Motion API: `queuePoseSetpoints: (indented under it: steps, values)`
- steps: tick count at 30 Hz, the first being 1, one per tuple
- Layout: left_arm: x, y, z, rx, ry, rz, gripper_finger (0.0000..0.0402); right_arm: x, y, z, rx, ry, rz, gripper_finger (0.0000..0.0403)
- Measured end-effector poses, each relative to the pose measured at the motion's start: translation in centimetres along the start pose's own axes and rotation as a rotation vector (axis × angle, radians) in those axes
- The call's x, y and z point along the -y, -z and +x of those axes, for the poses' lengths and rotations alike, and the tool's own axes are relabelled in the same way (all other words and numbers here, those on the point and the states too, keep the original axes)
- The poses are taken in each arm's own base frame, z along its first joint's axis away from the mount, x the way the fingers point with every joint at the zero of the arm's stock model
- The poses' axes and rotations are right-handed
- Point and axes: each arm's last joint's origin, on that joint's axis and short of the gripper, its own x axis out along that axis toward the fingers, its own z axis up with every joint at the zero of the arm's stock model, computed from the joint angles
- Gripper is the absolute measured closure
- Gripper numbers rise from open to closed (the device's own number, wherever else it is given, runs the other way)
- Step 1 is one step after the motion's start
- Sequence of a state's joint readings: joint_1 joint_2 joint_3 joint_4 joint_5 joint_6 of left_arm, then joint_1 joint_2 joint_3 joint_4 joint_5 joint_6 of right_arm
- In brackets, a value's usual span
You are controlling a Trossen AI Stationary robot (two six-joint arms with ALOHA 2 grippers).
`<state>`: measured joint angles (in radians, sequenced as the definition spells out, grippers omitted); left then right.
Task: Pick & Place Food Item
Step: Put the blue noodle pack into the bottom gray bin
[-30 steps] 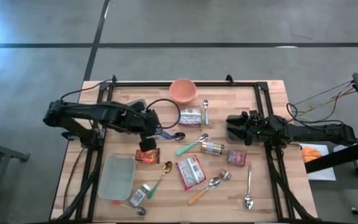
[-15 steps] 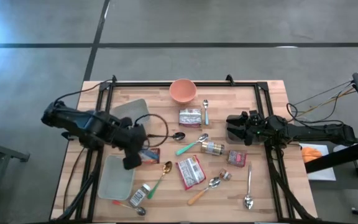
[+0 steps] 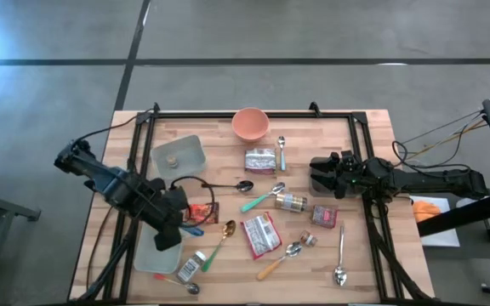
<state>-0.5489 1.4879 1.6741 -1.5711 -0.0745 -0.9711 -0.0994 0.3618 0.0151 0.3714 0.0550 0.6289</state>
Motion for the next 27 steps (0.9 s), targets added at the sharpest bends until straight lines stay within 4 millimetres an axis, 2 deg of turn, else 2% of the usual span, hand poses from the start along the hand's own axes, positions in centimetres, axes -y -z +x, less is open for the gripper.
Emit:
queuePoseSetpoints:
  steps: [9,17,27]
  values:
    - [-0.2,1.2,3.7,-0.199,-0.057,-0.02,0.0401,0.0,0.0,0.0,-0.001,0.0,0.005,0.0106]
    - [-1.0,2.2,6.6,-0.309,-0.137,-0.026,0.0401,0.0,0.0,0.0,-0.001,-0.001,0.008,0.0106]
    - [-2.1,2.8,9.0,-0.38,-0.217,-0.019,0.0401,0.0,0.0,0.0,-0.001,-0.001,0.008,0.0106]
